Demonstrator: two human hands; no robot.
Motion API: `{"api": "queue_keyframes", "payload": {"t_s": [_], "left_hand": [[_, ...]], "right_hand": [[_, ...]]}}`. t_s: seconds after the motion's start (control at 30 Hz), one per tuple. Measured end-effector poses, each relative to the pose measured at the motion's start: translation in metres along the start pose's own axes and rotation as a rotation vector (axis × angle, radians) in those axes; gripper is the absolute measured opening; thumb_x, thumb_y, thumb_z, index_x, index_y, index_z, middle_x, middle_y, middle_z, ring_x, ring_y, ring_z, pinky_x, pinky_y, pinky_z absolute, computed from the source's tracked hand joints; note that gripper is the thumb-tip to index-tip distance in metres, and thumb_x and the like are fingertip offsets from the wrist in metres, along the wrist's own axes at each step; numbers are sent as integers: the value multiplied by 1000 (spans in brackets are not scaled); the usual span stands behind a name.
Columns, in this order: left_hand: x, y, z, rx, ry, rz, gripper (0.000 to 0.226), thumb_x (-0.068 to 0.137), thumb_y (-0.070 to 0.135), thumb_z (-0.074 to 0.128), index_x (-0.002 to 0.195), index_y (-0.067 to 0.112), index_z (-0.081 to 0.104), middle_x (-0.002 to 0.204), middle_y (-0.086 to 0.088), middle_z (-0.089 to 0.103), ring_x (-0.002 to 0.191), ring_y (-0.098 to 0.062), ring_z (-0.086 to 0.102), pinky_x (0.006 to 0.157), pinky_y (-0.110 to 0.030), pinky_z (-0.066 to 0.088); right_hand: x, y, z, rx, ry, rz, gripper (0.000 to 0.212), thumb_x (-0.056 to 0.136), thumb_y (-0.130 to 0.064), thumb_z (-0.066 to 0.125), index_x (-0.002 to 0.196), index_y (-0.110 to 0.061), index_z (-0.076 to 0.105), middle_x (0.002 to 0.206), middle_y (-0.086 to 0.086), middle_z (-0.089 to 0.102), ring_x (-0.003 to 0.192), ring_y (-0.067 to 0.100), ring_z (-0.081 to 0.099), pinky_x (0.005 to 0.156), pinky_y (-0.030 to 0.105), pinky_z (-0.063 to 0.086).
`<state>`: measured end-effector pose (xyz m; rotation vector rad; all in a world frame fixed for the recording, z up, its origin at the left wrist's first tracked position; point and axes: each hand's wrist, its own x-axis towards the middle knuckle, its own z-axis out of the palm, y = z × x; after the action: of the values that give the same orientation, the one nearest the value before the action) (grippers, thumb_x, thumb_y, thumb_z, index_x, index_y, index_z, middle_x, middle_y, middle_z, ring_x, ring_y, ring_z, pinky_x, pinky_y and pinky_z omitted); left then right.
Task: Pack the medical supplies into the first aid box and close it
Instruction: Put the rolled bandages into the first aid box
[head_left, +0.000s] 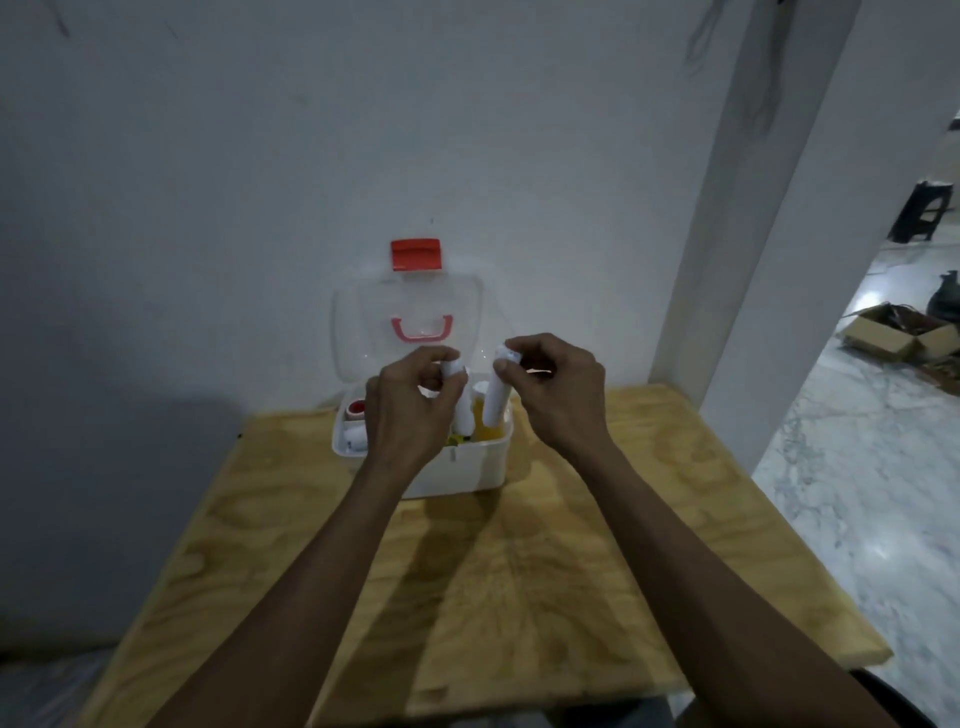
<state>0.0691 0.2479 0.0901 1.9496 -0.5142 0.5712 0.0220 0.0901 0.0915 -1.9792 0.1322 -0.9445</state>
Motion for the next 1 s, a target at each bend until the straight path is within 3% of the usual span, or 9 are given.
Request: {"api": "queue_keyframes", "payload": {"t_s": [0.17,0.37,0.6,0.9,1.0], "left_hand": [[-9,-12,8,-8,-69,0,20,83,24,74,103,21,73,85,8,73,79,-2,67,70,-25,56],[-15,-19,13,-3,-150,-61,21,83,23,75,104,19,73,91,1,75,80,-5,68,71,-25,56],[-12,-18,15,-1,-156,-43,17,82,22,77,98,19,73,88,2,75,80,-7,69,71,-26,55],[-16,-29,15,106,-298,-99,21,80,24,78,100,16,76,95,-4,77,82,-12,70,76,-39,60],[-13,-30,11,149,-338,-101,21,81,27,78,100,16,78,95,-2,77,83,-10,69,83,-38,58]], "right_hand": [[-5,11,6,-23,-72,6,19,80,-21,77,99,-17,75,89,-10,73,79,-1,67,70,17,55],[-13,25,9,-67,-129,24,16,80,-24,77,95,-21,75,89,-14,71,83,2,66,70,9,45],[-20,34,12,-113,-161,34,19,80,-25,77,98,-20,76,95,-8,75,84,2,64,70,7,42],[-23,36,11,-148,-219,31,20,82,-26,76,101,-19,76,99,-4,75,85,0,59,69,4,36],[-26,38,11,-177,-228,51,21,83,-30,75,100,-16,77,101,-2,75,85,0,57,71,13,39]]}}
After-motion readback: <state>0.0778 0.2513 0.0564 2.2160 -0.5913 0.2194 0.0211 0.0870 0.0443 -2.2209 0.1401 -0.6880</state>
